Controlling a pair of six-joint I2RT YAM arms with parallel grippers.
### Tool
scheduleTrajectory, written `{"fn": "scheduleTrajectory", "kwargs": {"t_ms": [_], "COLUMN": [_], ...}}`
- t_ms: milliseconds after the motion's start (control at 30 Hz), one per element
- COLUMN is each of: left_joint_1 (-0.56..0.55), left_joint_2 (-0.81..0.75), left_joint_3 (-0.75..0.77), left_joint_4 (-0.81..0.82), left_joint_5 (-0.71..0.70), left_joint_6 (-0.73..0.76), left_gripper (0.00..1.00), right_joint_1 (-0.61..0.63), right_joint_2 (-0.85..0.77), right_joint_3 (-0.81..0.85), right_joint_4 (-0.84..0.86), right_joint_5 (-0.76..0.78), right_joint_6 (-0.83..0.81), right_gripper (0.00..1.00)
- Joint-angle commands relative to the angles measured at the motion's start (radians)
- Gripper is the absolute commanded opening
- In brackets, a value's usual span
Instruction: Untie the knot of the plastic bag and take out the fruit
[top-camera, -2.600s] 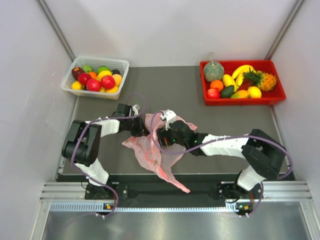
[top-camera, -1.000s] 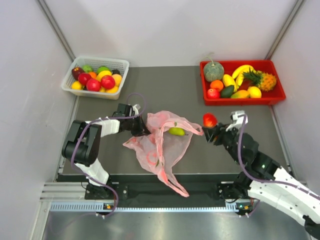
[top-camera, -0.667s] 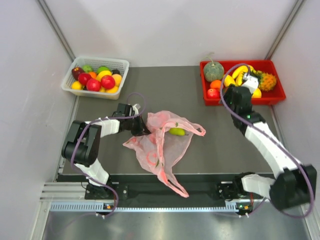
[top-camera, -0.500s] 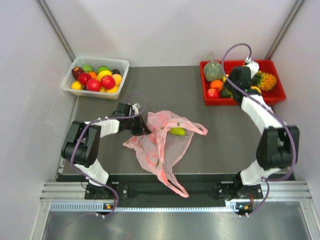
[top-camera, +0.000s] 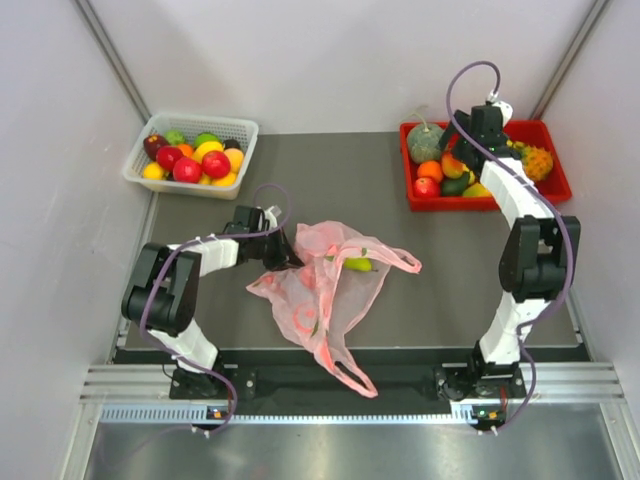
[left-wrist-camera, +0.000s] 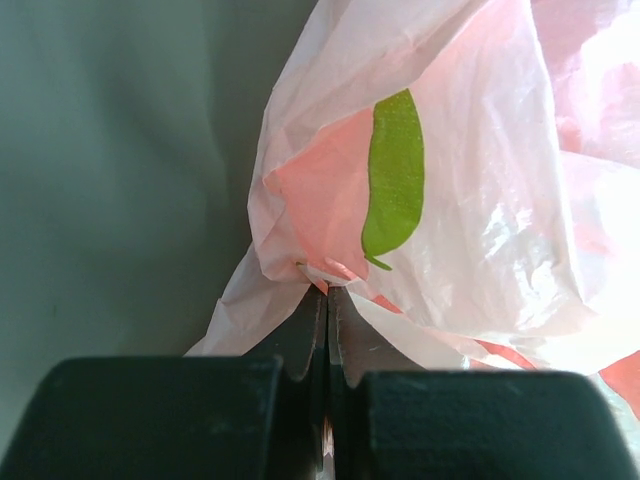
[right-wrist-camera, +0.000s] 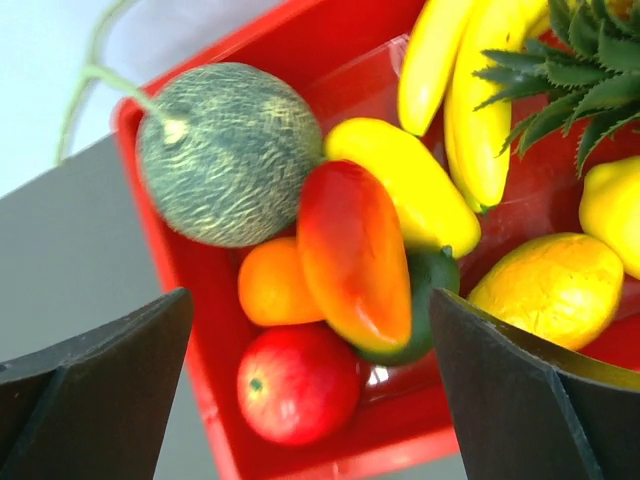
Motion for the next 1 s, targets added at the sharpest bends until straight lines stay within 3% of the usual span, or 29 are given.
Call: {"fn": "scheduleTrajectory", "kwargs": {"t_ms": [0, 133, 333, 533, 633, 800, 967], "left_joint_1": [-0.003, -0.012, -0.075, -0.103, -0.118, -0.121, -0.118], "left_joint_2": [-0.053, -0.112, -0.250, -0.316, -0.349, -0.304, -0.213], "left_joint_3": [0.025, 0.024, 0.048, 0.062, 0.062, 0.058, 0.036], "left_joint_4": [0.036, 0.022, -0.047, -0.086, -0.086, -0.084, -0.029], "left_joint_5": [0.034, 0.039, 0.008, -0.001, -0.015, -0.055, -0.069], "left_joint_6": [0.000, -0.009, -0.015, -0.033, -0.038, -0.027, -0.035], "left_gripper": [0.00, 0.00, 0.00, 0.00, 0.00, 0.00, 0.00], "right_joint_1": [-0.009, 0.014, 0.190, 0.309, 0.310, 0.310, 0.309], "right_joint_2": [-0.199, -0.529, -0.979, -1.484, -1.671, -1.710, -1.656], "right_joint_3": [-0.053, -0.367, -0.757, -0.971, -0.965, -0.923, -0.988], "right_joint_4": [0.029, 0.031, -0.094, -0.274, -0.368, -0.439, -0.450], "right_joint_5": [-0.061, -0.193, -0.247, -0.425, -0.524, -0.572, -0.692], "right_joint_6": [-0.021, -0.038, -0.088, -0.081, -0.072, -0.035, -0.041], "right_gripper": [1.00, 1.00, 1.00, 0.97, 0.94, 0.87, 0.67]}}
